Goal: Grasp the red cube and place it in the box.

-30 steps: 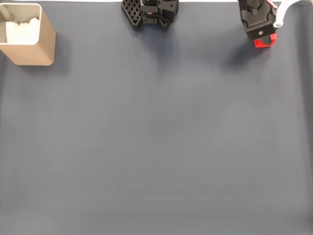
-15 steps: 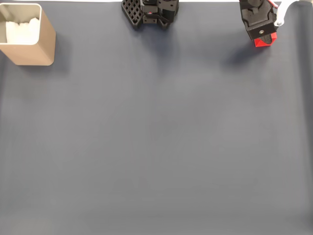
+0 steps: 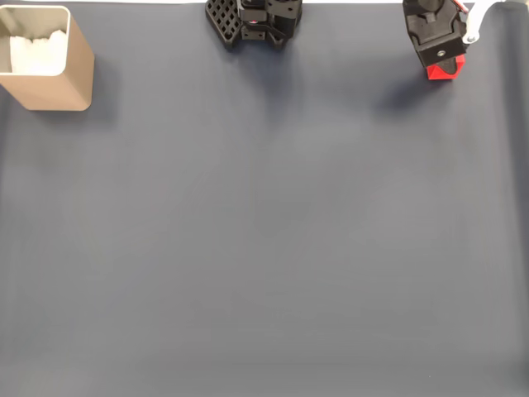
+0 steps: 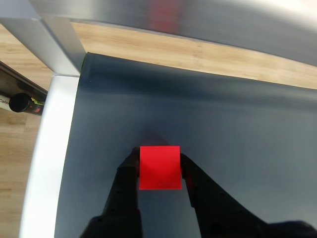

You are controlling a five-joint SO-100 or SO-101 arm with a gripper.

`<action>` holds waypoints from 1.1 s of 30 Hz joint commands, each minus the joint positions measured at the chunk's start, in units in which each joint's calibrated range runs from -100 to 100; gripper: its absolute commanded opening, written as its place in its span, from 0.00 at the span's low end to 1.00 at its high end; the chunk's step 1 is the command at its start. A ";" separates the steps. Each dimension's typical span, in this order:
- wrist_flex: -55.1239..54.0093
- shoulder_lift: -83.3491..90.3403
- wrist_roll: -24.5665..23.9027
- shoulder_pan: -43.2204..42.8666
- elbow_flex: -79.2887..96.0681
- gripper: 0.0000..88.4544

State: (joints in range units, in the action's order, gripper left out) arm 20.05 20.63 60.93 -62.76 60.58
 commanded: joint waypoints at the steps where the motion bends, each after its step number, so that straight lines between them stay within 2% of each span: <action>1: 1.51 2.77 0.34 -0.24 -2.18 0.03; 8: 6.92 5.54 -0.73 0.90 -4.37 0.00; 14: 16.59 8.23 -3.13 4.73 -11.86 0.00; 22: 28.39 13.17 -5.42 14.39 -18.88 0.00; 33: 36.43 18.20 -6.94 30.16 -22.26 0.00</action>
State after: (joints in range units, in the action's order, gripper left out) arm 54.18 36.08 54.82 -36.80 42.31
